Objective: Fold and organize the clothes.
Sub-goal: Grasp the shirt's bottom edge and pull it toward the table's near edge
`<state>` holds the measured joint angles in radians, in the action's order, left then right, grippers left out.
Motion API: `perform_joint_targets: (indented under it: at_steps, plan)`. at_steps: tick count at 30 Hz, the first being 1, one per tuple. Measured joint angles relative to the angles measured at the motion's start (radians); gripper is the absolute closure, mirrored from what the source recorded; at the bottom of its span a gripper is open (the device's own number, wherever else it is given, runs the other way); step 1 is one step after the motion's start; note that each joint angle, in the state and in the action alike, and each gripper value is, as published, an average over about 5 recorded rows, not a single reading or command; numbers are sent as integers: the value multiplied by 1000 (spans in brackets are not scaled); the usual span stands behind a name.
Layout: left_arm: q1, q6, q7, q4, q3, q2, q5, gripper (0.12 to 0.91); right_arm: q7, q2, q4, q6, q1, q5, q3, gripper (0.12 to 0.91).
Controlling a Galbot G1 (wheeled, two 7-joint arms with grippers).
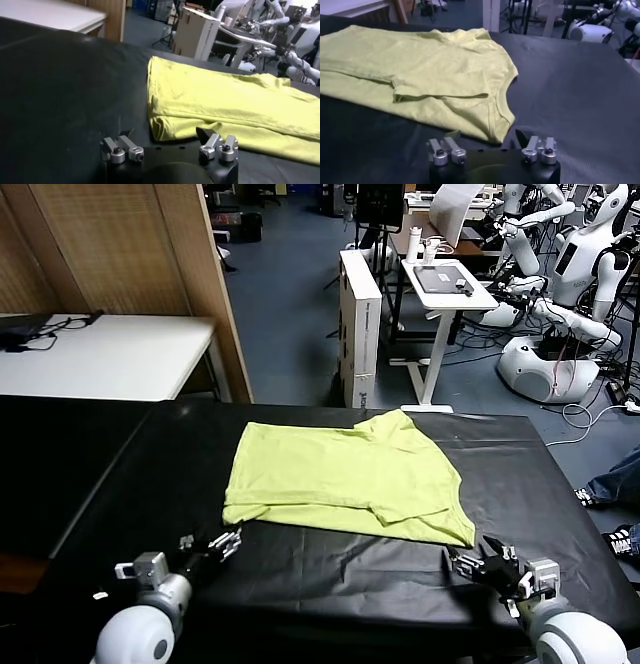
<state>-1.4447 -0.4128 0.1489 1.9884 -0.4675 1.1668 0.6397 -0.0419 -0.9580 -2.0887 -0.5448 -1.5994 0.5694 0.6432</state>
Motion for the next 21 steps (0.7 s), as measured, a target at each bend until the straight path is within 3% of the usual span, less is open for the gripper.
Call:
perform_joint_targets:
  at_steps: [8, 10, 17, 21]
  plan:
    - [5, 6, -4, -15, 1, -4, 5, 337, -2, 7, -3, -4, 1, 2, 0, 852]
    - [5, 8, -4, -16, 1, -6, 5, 410, -9, 12, -9, -14, -3, 7, 2, 878]
    - [-21, 0, 20, 8, -19, -38, 30, 821, -55, 50, -62, -118, -37, 76, 23, 886]
    - [-68, -7, 34, 48, -43, -77, 43, 875, -71, 84, -125, -181, -83, 107, 47, 886]
